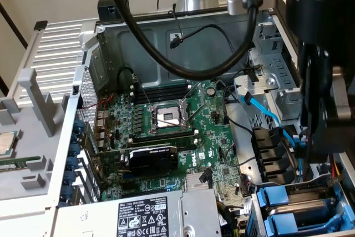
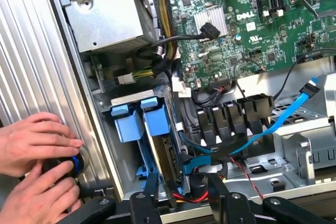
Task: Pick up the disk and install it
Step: 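Insert the first disk wire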
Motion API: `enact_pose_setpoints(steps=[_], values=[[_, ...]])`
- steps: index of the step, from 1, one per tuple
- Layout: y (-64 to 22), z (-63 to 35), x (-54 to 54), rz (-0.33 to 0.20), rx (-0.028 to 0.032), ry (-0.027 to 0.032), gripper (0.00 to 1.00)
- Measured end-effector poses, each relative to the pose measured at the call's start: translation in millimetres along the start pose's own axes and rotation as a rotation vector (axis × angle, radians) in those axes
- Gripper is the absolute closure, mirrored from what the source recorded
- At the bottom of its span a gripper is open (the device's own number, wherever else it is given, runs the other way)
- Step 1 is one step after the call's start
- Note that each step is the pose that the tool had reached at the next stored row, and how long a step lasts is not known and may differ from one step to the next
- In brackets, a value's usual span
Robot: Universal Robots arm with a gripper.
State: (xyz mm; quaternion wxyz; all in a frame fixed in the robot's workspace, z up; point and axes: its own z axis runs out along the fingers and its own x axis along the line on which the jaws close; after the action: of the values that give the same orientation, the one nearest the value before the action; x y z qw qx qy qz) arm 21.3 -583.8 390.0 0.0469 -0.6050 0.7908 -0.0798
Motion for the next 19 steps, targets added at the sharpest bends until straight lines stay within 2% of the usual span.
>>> enact_pose_setpoints(steps=[2,5,7,9,15,19], values=[[-0.3,0.3,4.2,0.003,-0.0035,-0.0164,0.5],[-1.1,0.6,12.7,0.006,-0.0085,-0.0342,0.5],[-1.5,0.9,18.4,0.008,-0.0108,-0.0428,0.5],[-2.4,1.9,22.4,0.007,-0.012,-0.0475,0.5],[-3.5,4.6,28.4,-0.011,-0.0135,-0.0557,0.5],[-4.1,6.7,31.9,-0.017,-0.0164,-0.0681,0.52]])
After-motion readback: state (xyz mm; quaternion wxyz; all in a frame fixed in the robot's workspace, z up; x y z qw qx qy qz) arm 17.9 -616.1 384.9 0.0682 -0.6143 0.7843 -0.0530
